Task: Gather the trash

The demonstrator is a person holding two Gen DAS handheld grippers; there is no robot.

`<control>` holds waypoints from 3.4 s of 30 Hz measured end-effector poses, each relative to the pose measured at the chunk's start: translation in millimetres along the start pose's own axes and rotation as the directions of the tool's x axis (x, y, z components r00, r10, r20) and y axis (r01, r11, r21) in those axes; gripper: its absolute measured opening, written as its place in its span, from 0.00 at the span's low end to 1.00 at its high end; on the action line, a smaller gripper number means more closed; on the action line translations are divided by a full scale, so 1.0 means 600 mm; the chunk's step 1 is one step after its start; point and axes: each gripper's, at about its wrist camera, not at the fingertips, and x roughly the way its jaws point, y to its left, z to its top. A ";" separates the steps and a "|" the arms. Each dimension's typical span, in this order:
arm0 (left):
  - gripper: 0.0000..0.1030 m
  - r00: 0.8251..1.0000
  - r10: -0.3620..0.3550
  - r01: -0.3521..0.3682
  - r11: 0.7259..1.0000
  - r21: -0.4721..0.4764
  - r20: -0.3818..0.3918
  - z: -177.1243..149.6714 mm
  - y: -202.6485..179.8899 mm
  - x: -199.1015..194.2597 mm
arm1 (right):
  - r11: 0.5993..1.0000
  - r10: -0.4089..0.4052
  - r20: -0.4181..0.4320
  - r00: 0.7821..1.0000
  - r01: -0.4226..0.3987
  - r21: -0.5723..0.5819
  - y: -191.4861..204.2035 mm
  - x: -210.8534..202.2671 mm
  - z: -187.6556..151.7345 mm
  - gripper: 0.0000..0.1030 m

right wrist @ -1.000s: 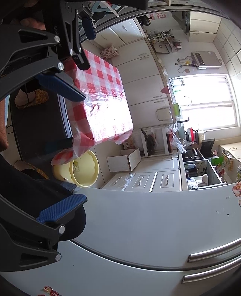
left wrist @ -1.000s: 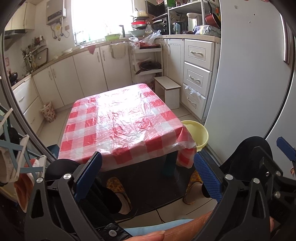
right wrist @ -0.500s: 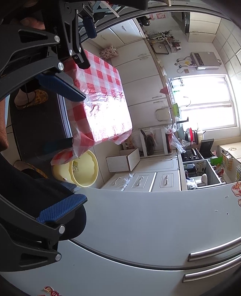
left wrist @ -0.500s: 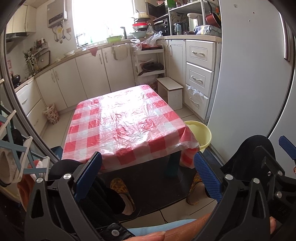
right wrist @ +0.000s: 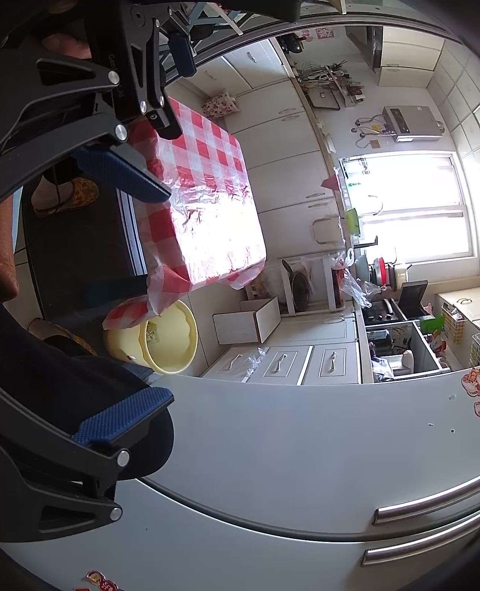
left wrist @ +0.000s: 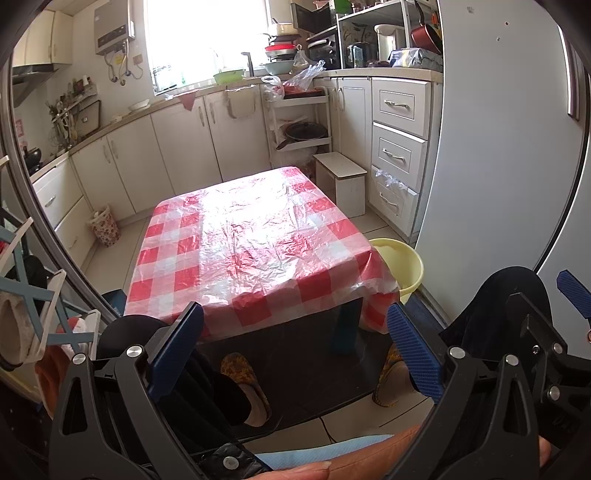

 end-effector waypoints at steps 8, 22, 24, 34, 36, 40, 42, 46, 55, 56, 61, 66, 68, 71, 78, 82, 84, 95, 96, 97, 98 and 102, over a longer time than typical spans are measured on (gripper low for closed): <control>0.92 1.000 -0.001 0.001 1.000 0.002 0.001 0.000 0.002 0.000 | 1.000 0.001 0.000 1.000 -0.001 -0.001 -0.001 0.000 0.000 0.93; 0.92 1.000 0.005 -0.005 1.000 0.001 0.001 -0.002 0.004 0.000 | 1.000 0.001 -0.002 1.000 -0.001 -0.002 -0.002 0.000 -0.001 0.93; 0.92 1.000 0.005 -0.005 1.000 0.000 0.001 -0.001 0.005 0.000 | 1.000 0.001 -0.002 1.000 -0.001 -0.002 -0.002 0.000 -0.001 0.93; 0.92 1.000 0.015 -0.015 1.000 0.000 -0.003 -0.003 0.008 0.001 | 1.000 -0.001 -0.007 1.000 0.001 -0.008 -0.003 0.001 -0.003 0.93; 0.92 1.000 0.014 -0.014 1.000 0.000 -0.003 -0.003 0.007 0.001 | 1.000 0.000 -0.008 1.000 0.000 -0.011 -0.005 0.002 -0.005 0.93; 0.92 1.000 0.014 -0.014 1.000 -0.001 -0.004 -0.003 0.009 0.001 | 1.000 0.001 -0.005 1.000 -0.001 -0.011 -0.007 0.002 -0.005 0.93; 0.92 1.000 0.016 -0.016 1.000 -0.002 -0.006 -0.004 0.009 0.003 | 1.000 0.002 -0.004 1.000 -0.002 -0.012 -0.010 0.003 -0.006 0.93; 0.92 1.000 0.020 -0.020 1.000 -0.007 -0.009 -0.007 0.014 0.004 | 1.000 0.002 -0.004 1.000 -0.002 -0.013 -0.009 0.003 -0.005 0.93; 0.92 1.000 0.021 -0.021 1.000 -0.007 -0.008 -0.006 0.013 0.003 | 1.000 0.002 -0.005 1.000 -0.002 -0.013 -0.011 0.003 -0.005 0.93; 0.92 1.000 0.021 -0.021 1.000 -0.007 -0.009 -0.007 0.014 0.004 | 1.000 0.001 -0.004 1.000 -0.001 -0.013 -0.011 0.003 -0.005 0.93; 0.92 1.000 0.021 -0.021 1.000 -0.006 -0.009 -0.007 0.014 0.003 | 1.000 0.002 -0.004 1.000 -0.002 -0.014 -0.013 0.004 -0.004 0.93; 0.92 1.000 0.020 -0.020 1.000 -0.005 -0.009 -0.007 0.015 0.003 | 1.000 0.003 -0.004 1.000 -0.003 -0.015 -0.014 0.004 -0.003 0.93; 0.92 1.000 0.020 -0.020 1.000 -0.005 -0.008 -0.007 0.015 0.003 | 1.000 0.003 -0.004 1.000 -0.003 -0.015 -0.014 0.004 -0.003 0.93; 0.92 1.000 0.020 -0.020 1.000 -0.004 -0.009 -0.007 0.016 0.003 | 1.000 0.003 -0.005 1.000 -0.003 -0.015 -0.014 0.004 -0.004 0.93; 0.92 1.000 0.019 -0.019 1.000 -0.004 -0.009 -0.008 0.019 0.003 | 1.000 0.002 -0.003 1.000 -0.002 -0.015 -0.014 0.003 -0.004 0.93; 0.92 1.000 0.020 -0.020 1.000 -0.004 -0.007 -0.008 0.019 0.003 | 1.000 0.003 -0.003 1.000 -0.003 -0.015 -0.015 0.004 -0.003 0.93; 0.92 1.000 0.020 -0.021 1.000 -0.004 -0.008 -0.008 0.020 0.003 | 1.000 0.003 -0.004 1.000 -0.003 -0.015 -0.015 0.004 -0.003 0.93; 0.92 1.000 0.023 -0.023 1.000 -0.004 -0.006 -0.009 0.018 0.002 | 1.000 0.004 -0.003 1.000 -0.004 -0.016 -0.017 0.005 -0.003 0.93; 0.92 1.000 0.023 -0.023 1.000 -0.004 -0.005 -0.009 0.018 0.002 | 1.000 0.004 -0.004 1.000 -0.004 -0.016 -0.017 0.005 -0.003 0.93; 0.92 1.000 0.022 -0.022 1.000 -0.004 -0.005 -0.009 0.018 0.002 | 1.000 0.004 -0.004 1.000 -0.004 -0.016 -0.017 0.005 -0.003 0.93; 0.92 1.000 0.022 -0.022 1.000 -0.003 -0.005 -0.009 0.019 0.002 | 1.000 0.004 -0.002 1.000 -0.004 -0.016 -0.017 0.005 -0.002 0.93; 0.92 1.000 0.023 -0.023 1.000 -0.004 -0.005 -0.009 0.016 0.002 | 1.000 0.003 -0.002 1.000 -0.003 -0.015 -0.020 0.005 -0.002 0.93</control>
